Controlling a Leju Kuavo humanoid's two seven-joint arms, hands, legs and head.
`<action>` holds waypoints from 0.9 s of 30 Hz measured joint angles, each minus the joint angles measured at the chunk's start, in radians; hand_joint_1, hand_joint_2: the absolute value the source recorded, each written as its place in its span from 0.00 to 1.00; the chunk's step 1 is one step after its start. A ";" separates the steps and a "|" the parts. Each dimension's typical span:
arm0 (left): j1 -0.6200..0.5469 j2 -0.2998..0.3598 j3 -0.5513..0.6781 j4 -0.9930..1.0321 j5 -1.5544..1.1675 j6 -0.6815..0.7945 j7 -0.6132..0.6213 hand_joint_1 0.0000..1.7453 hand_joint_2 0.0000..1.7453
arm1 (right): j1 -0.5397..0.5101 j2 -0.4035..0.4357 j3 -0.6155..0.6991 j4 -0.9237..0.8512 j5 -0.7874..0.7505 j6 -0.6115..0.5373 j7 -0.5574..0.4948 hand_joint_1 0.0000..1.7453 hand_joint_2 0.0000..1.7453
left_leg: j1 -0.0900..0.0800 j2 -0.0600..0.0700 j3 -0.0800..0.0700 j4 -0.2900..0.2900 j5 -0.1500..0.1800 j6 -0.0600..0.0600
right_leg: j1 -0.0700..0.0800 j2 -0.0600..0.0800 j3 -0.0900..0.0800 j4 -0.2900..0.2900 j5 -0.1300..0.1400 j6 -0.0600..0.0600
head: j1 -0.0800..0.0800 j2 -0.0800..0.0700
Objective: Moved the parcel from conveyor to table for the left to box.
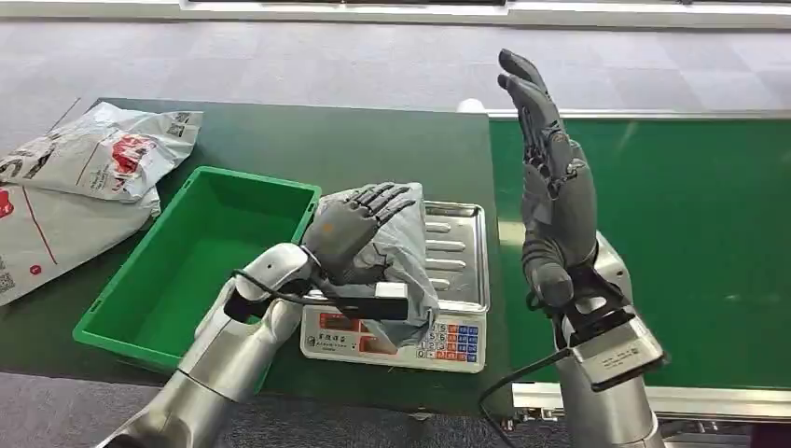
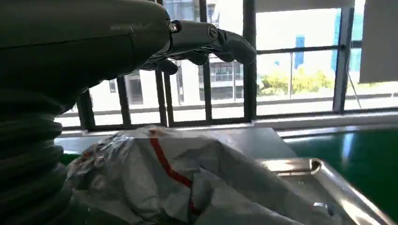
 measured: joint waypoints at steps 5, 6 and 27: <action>-0.088 -0.012 -0.152 0.267 -0.014 -0.003 -0.008 1.00 1.00 | -0.024 0.022 0.000 0.007 0.000 0.005 0.011 0.00 0.00 | 0.000 -0.001 0.000 0.000 0.000 0.000 | 0.000 -0.001 0.001 0.000 0.000 0.000 | 0.000 0.000; -0.101 -0.013 -0.174 0.297 -0.014 -0.004 -0.010 1.00 1.00 | -0.025 0.022 0.000 0.008 0.000 0.005 0.011 0.00 0.00 | 0.000 -0.002 0.000 0.000 0.000 0.000 | 0.001 -0.002 0.002 0.000 -0.001 0.001 | 0.000 0.000; -0.211 -0.027 -0.344 0.474 0.058 0.010 -0.069 1.00 1.00 | -0.030 0.026 0.000 0.008 0.008 -0.005 0.028 0.00 0.00 | 0.000 -0.007 0.033 0.000 -0.011 0.003 | 0.000 -0.010 0.038 -0.001 -0.014 0.002 | 0.000 0.000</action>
